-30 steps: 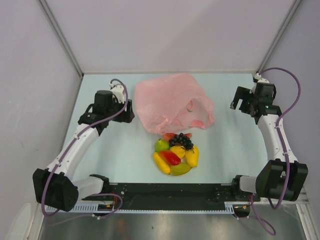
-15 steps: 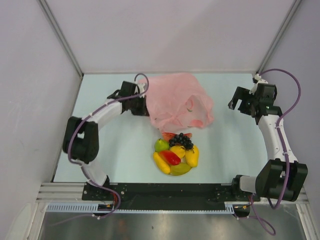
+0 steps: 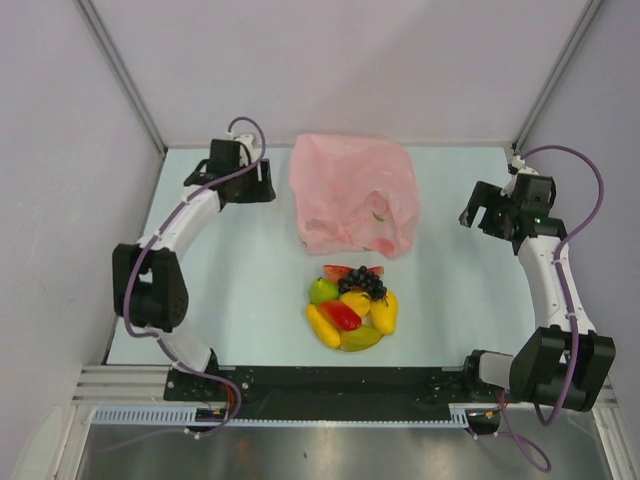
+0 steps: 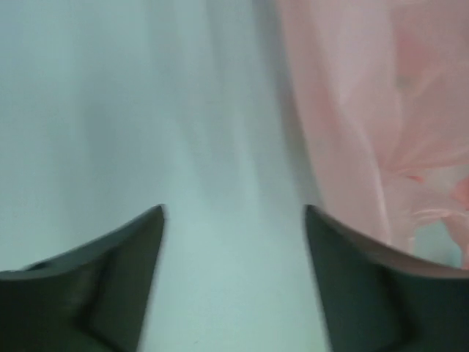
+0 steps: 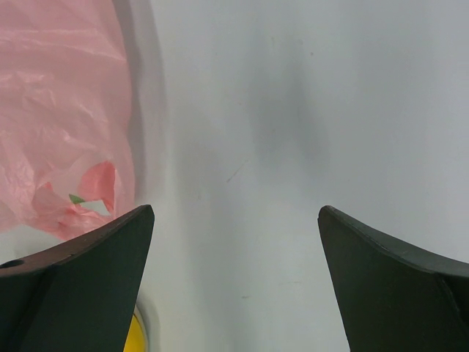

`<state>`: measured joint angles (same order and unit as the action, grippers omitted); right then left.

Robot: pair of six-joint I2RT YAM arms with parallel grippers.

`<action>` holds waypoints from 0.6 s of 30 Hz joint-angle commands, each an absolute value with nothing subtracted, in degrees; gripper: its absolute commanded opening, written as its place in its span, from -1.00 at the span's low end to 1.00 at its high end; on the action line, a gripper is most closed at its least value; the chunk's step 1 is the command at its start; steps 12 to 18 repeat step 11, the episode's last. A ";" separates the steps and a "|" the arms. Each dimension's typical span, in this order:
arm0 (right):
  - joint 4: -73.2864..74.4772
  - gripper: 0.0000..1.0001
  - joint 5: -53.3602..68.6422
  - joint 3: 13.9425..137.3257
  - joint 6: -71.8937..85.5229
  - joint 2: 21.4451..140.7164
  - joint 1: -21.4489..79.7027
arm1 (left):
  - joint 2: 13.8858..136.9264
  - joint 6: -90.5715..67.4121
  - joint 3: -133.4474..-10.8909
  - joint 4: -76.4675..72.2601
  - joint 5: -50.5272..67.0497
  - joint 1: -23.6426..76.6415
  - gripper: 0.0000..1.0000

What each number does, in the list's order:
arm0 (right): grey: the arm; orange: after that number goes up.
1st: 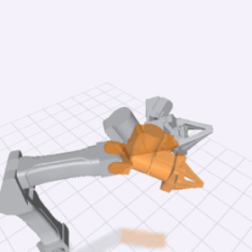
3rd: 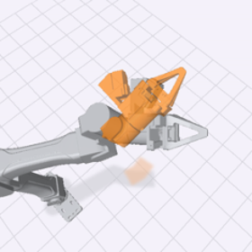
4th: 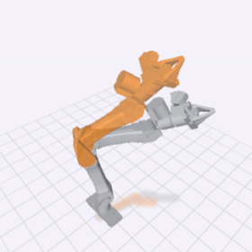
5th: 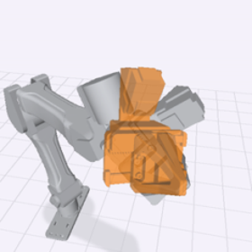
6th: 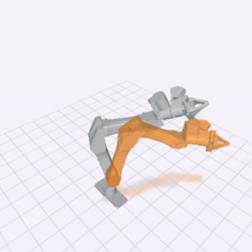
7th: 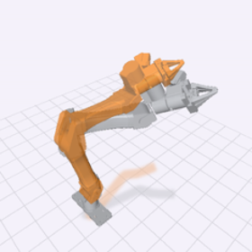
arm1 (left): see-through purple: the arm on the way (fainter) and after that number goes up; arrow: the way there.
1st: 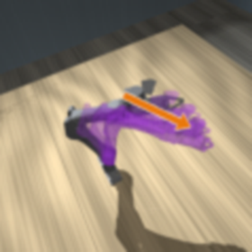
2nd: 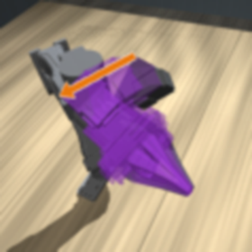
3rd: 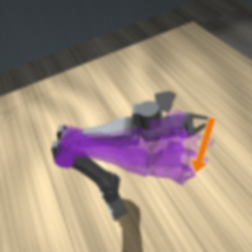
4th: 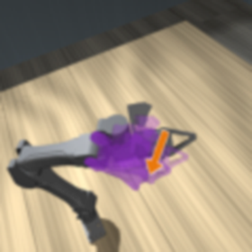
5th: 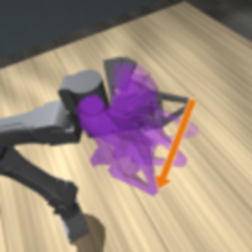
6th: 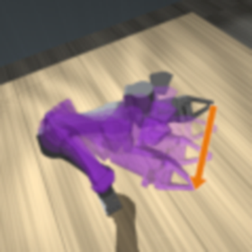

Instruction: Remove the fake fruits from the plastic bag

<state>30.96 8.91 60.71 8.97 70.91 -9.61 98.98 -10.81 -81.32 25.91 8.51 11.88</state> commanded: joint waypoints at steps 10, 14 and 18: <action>29.37 0.99 4.92 60.56 9.49 72.59 -9.58 | 76.03 -2.72 -68.38 23.47 -4.04 9.32 1.00; 28.49 0.99 5.53 60.56 9.41 73.29 -9.41 | 75.94 -2.72 -68.38 23.47 -4.13 9.32 1.00; 28.49 0.99 5.53 60.56 9.41 73.29 -9.41 | 75.94 -2.72 -68.38 23.47 -4.13 9.32 1.00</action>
